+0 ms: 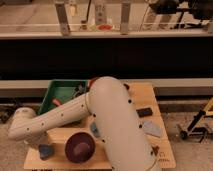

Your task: Wipe table surface with sponge

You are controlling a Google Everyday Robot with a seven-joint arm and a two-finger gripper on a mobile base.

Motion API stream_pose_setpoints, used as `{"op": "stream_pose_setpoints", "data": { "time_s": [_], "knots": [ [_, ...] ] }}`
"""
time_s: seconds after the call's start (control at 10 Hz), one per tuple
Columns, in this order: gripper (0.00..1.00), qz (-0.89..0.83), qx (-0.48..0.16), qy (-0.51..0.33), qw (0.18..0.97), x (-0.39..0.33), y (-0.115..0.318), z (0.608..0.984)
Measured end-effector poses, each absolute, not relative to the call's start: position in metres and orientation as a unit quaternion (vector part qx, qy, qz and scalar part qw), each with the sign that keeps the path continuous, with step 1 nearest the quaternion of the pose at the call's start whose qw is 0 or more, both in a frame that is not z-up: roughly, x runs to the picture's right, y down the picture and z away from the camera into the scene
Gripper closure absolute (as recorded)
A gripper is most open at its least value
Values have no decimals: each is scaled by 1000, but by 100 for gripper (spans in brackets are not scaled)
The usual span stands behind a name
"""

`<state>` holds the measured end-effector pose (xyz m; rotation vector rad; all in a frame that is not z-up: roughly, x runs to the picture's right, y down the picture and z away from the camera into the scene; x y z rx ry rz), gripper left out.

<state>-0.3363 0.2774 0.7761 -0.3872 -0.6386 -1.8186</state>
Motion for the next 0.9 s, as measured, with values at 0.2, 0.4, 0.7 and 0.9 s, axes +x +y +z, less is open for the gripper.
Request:
{"op": "stream_pose_setpoints", "data": {
  "time_s": [0.2, 0.4, 0.7, 0.9],
  "knots": [
    [64, -769, -165, -272, 554, -336, 278, 777],
    [64, -769, -167, -273, 554, -336, 279, 777],
    [67, -769, -168, -274, 553, -335, 279, 777],
    [85, -767, -165, -272, 557, -324, 277, 776]
  ]
}}
